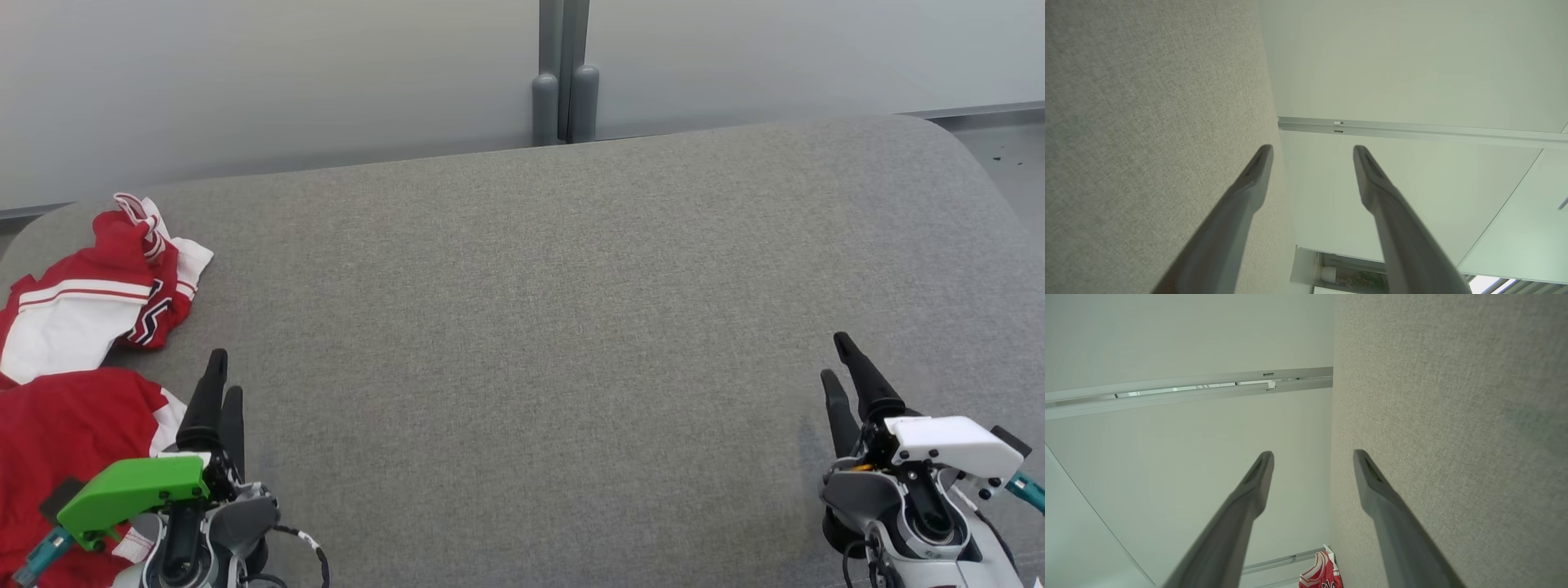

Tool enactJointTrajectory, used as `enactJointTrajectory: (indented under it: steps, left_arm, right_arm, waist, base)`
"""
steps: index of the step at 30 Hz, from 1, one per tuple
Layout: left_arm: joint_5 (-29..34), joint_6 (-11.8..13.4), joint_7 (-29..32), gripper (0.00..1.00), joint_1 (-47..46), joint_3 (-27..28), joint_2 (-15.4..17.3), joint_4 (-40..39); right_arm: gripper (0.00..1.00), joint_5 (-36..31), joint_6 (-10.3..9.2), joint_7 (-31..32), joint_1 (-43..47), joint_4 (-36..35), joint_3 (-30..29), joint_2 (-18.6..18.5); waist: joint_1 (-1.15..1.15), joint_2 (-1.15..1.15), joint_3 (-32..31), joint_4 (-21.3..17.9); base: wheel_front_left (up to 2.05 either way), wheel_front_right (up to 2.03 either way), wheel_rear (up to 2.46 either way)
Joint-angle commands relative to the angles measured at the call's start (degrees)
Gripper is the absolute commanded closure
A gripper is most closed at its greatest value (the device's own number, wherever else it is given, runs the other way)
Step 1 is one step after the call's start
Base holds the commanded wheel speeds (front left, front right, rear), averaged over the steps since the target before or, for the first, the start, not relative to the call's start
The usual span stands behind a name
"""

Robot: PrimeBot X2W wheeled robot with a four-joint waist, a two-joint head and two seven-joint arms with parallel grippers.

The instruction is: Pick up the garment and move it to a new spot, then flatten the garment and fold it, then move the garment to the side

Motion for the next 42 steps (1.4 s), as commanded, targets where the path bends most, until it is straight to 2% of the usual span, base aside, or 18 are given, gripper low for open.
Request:
enactJointTrajectory:
  steps: [1, 5, 10, 17, 29, 42]
  left_arm:
    - [0.18, -0.08, -0.50, 0.00, -0.50, -0.48, 0.11, -0.86]
    - [0.76, -0.28, -1.67, 0.00, 0.24, -1.39, 0.14, -1.71]
    - [2.53, -0.24, -3.04, 0.00, 1.18, -1.92, 0.17, -3.07]
    - [7.16, 0.29, -4.59, 0.00, 2.01, -2.65, 0.21, -5.34]
    - [21.26, 2.35, -7.40, 0.00, 3.44, -4.98, 0.29, -10.03]
    - [41.62, 3.13, -10.06, 0.00, 5.66, -6.99, 0.73, -13.10]
  right_arm:
    - [0.00, -0.11, 0.00, -0.53, -0.52, -0.80, 0.46, -0.19]
    - [0.00, -0.50, 0.00, -1.78, 0.17, -1.51, 1.46, -0.23]
    - [0.00, -2.13, 0.01, -3.26, 1.07, -2.46, 2.25, -0.29]
    - [0.00, -6.45, 0.01, -4.92, 1.83, -4.29, 2.13, -0.35]
    - [0.00, -21.01, 0.01, -7.92, 3.41, -10.11, 2.33, -0.47]
    - [0.00, -39.89, 0.02, -10.81, 6.11, -15.53, 5.47, -0.59]
  waist:
    - [0.00, 0.02, -0.01, 0.00]
    - [0.00, 0.10, -0.10, 0.01]
    - [0.00, 0.00, 0.00, 0.03]
    - [0.00, 0.00, 0.06, 0.05]
    - [0.00, 0.00, 0.09, 0.09]
    - [0.00, 0.00, -0.06, 0.32]
  base:
    - [0.00, 0.00, 0.00]
    - [0.00, 0.00, 0.00]
    - [0.00, 0.00, 0.00]
    - [0.00, 0.00, 0.00]
    - [0.00, 0.00, 0.00]
    - [0.00, 0.00, 0.00]
